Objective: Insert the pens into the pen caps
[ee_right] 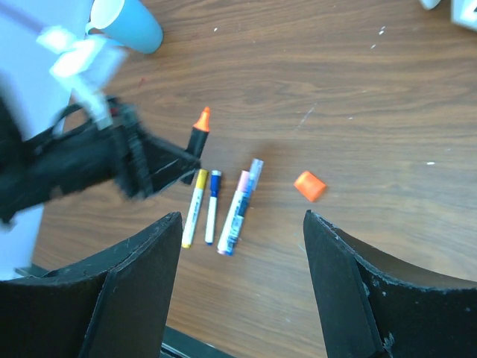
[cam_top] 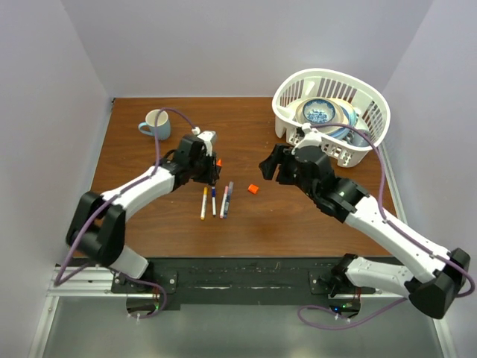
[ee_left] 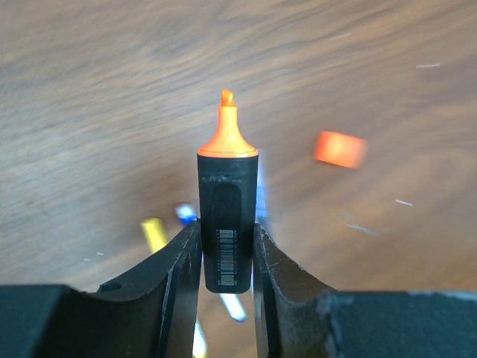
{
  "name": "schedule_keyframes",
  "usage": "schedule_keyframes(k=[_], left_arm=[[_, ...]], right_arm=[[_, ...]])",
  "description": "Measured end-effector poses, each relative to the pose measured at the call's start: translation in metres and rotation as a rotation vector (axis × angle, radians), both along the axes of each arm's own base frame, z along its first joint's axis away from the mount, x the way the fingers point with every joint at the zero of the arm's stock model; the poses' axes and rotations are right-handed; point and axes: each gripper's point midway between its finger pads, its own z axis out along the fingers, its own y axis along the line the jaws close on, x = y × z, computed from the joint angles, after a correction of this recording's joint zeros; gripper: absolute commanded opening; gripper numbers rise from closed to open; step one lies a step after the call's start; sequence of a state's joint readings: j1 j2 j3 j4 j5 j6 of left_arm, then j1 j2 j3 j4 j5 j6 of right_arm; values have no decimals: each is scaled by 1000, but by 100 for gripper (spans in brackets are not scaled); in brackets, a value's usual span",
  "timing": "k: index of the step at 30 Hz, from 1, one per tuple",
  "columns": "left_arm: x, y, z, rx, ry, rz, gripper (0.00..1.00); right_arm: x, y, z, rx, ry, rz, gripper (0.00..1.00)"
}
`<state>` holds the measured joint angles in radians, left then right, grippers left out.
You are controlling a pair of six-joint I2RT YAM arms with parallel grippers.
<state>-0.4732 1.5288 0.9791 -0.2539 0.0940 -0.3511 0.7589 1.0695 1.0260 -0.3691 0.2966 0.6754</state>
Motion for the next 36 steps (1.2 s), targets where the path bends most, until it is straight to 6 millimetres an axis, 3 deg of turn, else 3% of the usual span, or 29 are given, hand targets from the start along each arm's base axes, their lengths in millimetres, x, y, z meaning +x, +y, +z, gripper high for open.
schedule_keyframes(k=[4,6,13,21,24,28,29,31,32,36], left_arm=[[-19,-11,40,-121,-92,-53,0],[-28,-15,50,-160,-115,-75,0],[-58,-21,66,-259,-141,-138,0],[-67,-21,86,-303,-202,-164,0],[-68,-20,94,-318,-223,-163,0],[-69,-20,99,-329,-233,-158,0],[-69,-20,100,-330,-236,-155,7],[-70,-18,103,-335,-241,-148,22],[-71,-17,106,-340,-247,-144,35],[-81,-21,123,-392,-261,-177,51]], right_arm=[[14,21,-9,24,28,15,69],[21,38,-13,43,36,50,68],[33,88,-34,59,90,137,62],[39,128,-50,56,133,173,56],[36,136,-57,57,153,190,46],[32,145,-52,91,153,221,11],[31,147,-49,104,149,229,1],[30,152,-44,128,141,253,0],[29,154,-41,138,134,269,0],[20,150,-23,171,74,336,0]])
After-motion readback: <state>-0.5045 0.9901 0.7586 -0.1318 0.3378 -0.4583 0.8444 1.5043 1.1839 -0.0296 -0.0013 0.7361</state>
